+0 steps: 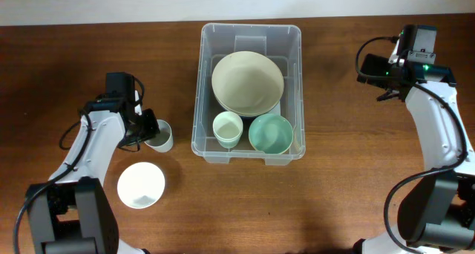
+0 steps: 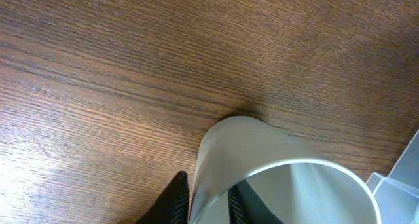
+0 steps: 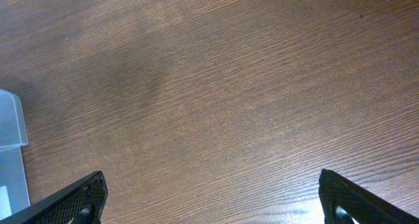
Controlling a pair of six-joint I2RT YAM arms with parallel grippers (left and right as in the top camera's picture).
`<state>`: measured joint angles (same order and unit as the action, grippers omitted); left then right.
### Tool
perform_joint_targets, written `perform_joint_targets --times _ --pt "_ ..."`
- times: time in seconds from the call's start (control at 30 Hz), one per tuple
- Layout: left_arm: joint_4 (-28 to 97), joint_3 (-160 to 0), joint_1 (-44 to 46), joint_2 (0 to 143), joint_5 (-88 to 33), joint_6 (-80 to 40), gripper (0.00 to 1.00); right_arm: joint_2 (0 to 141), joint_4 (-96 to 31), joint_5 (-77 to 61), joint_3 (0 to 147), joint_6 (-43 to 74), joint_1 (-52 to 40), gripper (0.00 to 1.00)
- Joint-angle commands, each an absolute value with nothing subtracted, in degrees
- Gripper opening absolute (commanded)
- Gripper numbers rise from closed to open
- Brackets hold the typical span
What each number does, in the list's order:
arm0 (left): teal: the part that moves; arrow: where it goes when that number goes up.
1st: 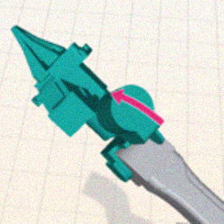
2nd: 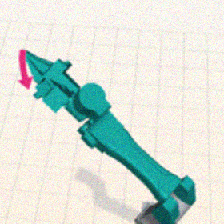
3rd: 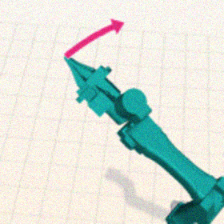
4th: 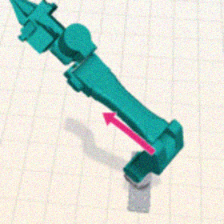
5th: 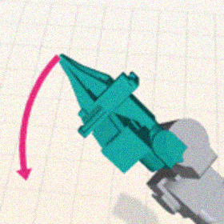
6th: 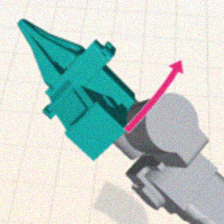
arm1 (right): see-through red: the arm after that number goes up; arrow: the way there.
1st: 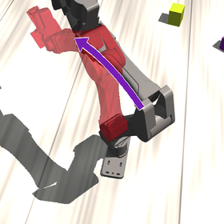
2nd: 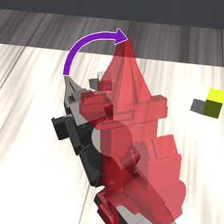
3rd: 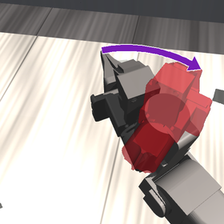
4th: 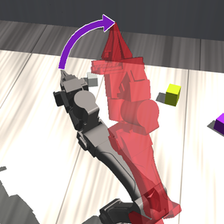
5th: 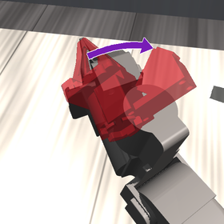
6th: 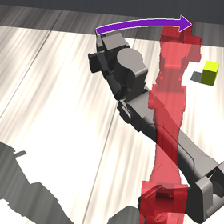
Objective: Pack container
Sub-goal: 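Lower the left gripper onto the grey cup rim and grasp it, then lift the grey cup and drop it into the cream cup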
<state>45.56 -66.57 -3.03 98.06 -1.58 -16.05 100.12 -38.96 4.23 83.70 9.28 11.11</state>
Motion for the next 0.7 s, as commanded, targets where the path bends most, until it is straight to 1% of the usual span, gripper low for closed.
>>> perform_joint_targets --times 0.0,0.17,0.23,0.27,0.3,0.47,0.67 --pt "45.36 -66.24 -3.16 98.56 -2.22 -16.03 0.20 98.72 -38.83 4.78 84.33 9.72 11.29 0.99" --pt "45.41 -66.24 -3.16 98.56 -2.20 -16.01 0.20 98.72 -38.83 4.78 84.33 9.72 11.29 0.99" --pt "45.39 -66.24 -3.16 98.56 -2.15 -15.97 0.13 98.72 -38.83 4.78 84.33 9.72 11.29 0.99" --pt "45.36 -66.24 -3.16 98.56 -2.15 -15.97 0.04 98.72 -38.83 4.78 84.33 9.69 11.29 0.99" --pt "45.36 -66.26 -3.16 98.56 -2.15 -15.99 0.01 98.72 -38.83 4.78 84.33 9.69 11.29 0.99" --pt "44.56 -67.83 -3.16 98.54 -2.15 -15.97 0.00 98.72 -38.83 4.78 84.33 9.72 11.29 0.99" --pt "48.07 -77.82 -3.09 96.29 -2.24 -14.46 0.01 98.72 -38.83 4.78 84.33 9.72 11.29 0.99"
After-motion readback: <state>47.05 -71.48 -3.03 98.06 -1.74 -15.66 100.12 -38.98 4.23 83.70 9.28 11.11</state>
